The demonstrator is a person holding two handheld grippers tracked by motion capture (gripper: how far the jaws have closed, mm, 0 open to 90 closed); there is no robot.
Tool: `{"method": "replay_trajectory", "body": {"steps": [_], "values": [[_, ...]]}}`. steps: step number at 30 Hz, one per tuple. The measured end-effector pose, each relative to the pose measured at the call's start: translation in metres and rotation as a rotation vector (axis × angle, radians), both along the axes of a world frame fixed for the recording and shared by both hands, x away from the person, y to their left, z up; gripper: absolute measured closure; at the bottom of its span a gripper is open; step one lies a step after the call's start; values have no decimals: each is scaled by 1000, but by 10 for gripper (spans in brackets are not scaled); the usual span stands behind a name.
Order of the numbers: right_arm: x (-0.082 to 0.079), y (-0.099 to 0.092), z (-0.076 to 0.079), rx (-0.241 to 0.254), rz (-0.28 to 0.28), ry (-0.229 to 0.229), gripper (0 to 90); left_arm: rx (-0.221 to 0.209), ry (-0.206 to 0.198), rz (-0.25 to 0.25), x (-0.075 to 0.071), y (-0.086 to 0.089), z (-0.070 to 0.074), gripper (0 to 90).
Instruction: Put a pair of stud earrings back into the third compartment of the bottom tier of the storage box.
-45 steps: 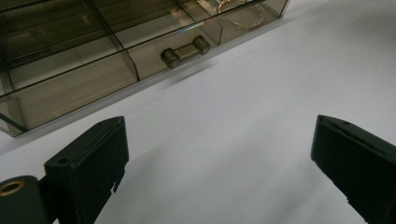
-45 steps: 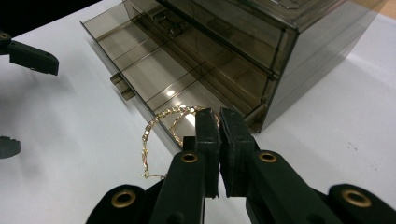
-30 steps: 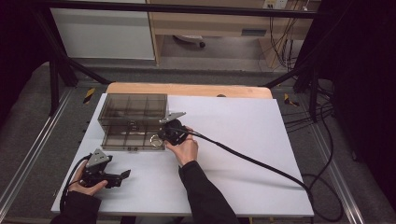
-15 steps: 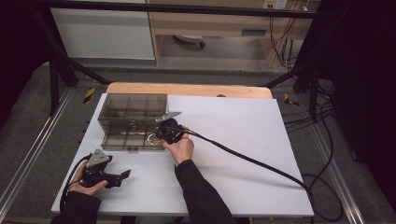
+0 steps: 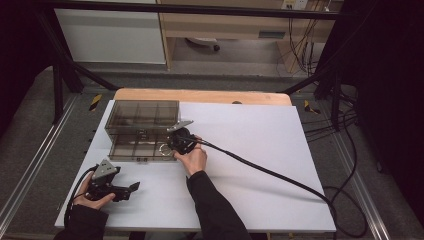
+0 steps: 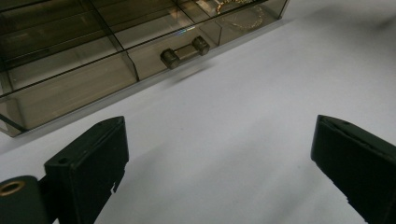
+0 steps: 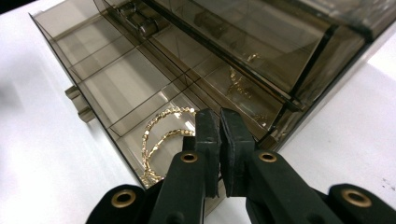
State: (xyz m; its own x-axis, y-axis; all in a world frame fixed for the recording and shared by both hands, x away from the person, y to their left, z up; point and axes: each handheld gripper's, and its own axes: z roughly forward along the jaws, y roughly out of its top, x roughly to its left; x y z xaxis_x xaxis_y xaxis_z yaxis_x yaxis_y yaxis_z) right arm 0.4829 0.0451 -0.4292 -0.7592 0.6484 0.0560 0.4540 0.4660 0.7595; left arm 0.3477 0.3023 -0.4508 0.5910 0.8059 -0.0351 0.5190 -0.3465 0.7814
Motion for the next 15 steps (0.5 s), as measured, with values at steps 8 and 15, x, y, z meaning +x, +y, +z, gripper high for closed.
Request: {"method": "replay_trajectory", "body": {"steps": [8, 15], "values": [[-1, 2, -5, -3, 5, 2, 866, 0, 0, 0, 0, 0, 0, 42], [-3, 1, -3, 27, 12, -10, 793, -1, -1, 0, 0, 0, 0, 42]]}}
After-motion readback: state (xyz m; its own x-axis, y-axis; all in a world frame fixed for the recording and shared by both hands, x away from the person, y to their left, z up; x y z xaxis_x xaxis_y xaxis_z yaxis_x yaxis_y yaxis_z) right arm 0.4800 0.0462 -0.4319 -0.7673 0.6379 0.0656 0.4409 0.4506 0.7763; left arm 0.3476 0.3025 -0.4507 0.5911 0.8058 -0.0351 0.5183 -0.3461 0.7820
